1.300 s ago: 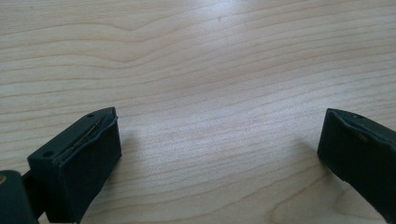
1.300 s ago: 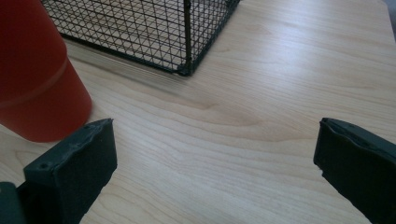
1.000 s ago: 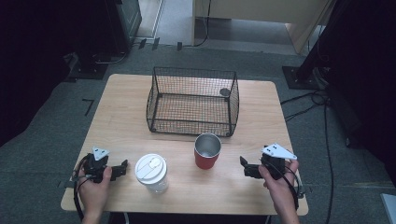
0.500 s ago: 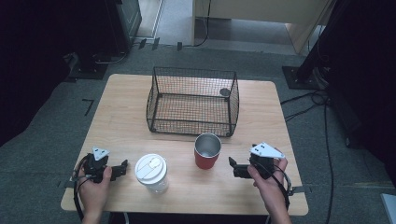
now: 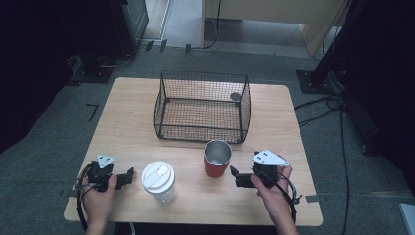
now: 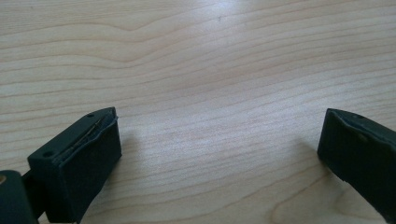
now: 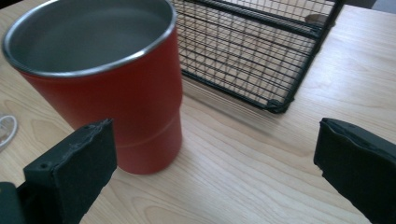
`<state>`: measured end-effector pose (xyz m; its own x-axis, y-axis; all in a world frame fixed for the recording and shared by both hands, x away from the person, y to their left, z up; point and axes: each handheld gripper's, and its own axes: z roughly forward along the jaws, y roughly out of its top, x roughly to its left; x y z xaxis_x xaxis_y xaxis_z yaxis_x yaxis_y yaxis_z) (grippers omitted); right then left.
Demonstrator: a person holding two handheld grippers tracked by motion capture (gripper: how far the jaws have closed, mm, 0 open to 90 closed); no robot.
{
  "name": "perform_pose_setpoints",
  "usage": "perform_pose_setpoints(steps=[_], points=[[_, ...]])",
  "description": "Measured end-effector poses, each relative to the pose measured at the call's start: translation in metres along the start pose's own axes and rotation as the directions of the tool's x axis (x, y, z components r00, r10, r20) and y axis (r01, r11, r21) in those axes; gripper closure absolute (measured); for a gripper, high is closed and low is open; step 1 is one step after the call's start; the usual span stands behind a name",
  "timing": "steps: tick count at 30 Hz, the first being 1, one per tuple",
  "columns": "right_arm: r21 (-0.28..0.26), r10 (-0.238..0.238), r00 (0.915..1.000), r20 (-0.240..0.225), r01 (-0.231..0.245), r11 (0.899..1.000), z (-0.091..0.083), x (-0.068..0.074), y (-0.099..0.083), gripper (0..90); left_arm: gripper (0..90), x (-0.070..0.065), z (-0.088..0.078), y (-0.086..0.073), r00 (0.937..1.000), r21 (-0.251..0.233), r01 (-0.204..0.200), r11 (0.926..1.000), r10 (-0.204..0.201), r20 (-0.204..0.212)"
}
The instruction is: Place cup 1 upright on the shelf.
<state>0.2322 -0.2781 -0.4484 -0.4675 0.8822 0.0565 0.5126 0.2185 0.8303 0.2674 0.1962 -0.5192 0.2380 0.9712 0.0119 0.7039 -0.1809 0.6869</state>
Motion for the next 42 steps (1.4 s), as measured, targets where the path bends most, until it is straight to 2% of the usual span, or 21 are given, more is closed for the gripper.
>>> perform_pose_setpoints(steps=[25,36,42], points=[[0.003,-0.024,0.9939,-0.108,0.025,1.0,0.02,0.03,0.008,0.0,0.0,0.0,0.0,0.0,1.0,-0.001,0.0,1.0,0.0,0.001],[0.007,-0.029,0.9904,-0.135,0.03,1.0,0.029,0.039,0.012,0.0,0.0,0.0,0.0,0.0,1.0,-0.001,0.001,1.0,-0.001,0.001],[0.003,-0.017,0.9897,-0.142,0.018,1.0,0.036,0.042,0.014,0.0,0.0,0.0,0.0,0.0,1.0,-0.001,0.001,1.0,-0.001,0.001]])
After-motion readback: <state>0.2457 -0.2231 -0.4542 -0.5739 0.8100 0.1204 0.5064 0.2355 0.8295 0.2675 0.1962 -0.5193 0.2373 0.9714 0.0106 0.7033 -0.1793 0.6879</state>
